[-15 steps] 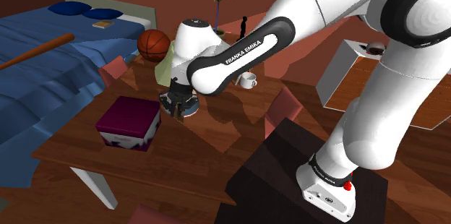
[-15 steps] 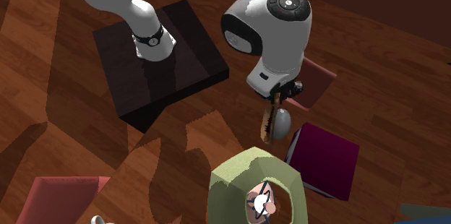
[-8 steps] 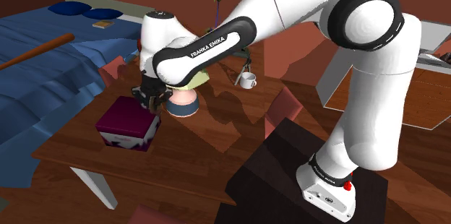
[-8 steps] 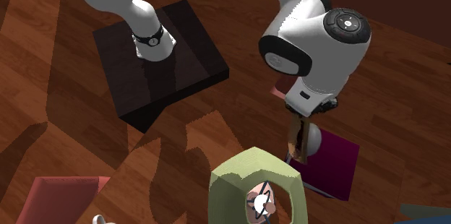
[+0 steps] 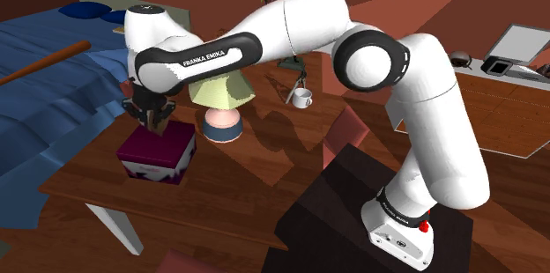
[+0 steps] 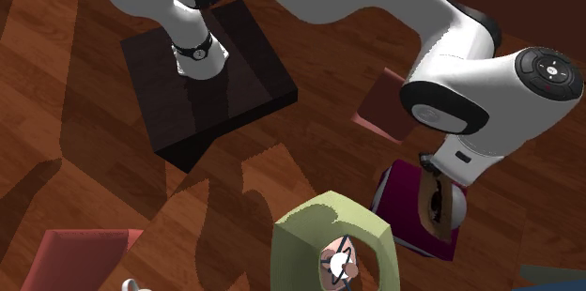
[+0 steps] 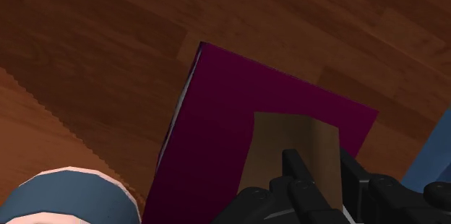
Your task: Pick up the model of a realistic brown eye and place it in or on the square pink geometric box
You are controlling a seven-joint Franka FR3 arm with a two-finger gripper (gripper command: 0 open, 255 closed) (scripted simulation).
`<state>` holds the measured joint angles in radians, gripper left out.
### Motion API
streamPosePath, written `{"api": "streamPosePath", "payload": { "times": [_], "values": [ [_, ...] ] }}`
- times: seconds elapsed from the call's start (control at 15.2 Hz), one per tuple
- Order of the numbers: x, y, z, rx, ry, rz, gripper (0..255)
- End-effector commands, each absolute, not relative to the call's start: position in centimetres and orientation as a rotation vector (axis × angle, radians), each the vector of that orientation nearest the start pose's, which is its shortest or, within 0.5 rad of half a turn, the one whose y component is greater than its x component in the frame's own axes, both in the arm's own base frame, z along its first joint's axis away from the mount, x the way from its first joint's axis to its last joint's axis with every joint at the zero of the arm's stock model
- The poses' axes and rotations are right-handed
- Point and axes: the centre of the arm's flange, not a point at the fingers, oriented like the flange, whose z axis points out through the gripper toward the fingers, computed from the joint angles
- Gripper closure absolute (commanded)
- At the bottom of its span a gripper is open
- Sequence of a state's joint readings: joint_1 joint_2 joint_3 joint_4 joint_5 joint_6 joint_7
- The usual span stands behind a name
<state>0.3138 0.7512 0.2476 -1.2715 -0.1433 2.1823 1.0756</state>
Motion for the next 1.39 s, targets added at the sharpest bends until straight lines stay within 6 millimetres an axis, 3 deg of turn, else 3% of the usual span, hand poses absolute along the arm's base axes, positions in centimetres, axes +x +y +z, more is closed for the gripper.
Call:
{"api": "streamPosePath", "payload": {
  "times": [0.0,0.86,1.32],
  "values": [
    [68.7,36.8,33.3,-2.879,0.772,-0.145,255],
    [68.7,36.8,26.5,-2.879,0.772,-0.145,255],
    [68.7,36.8,26.5,-2.879,0.772,-0.145,255]
  ]
}}
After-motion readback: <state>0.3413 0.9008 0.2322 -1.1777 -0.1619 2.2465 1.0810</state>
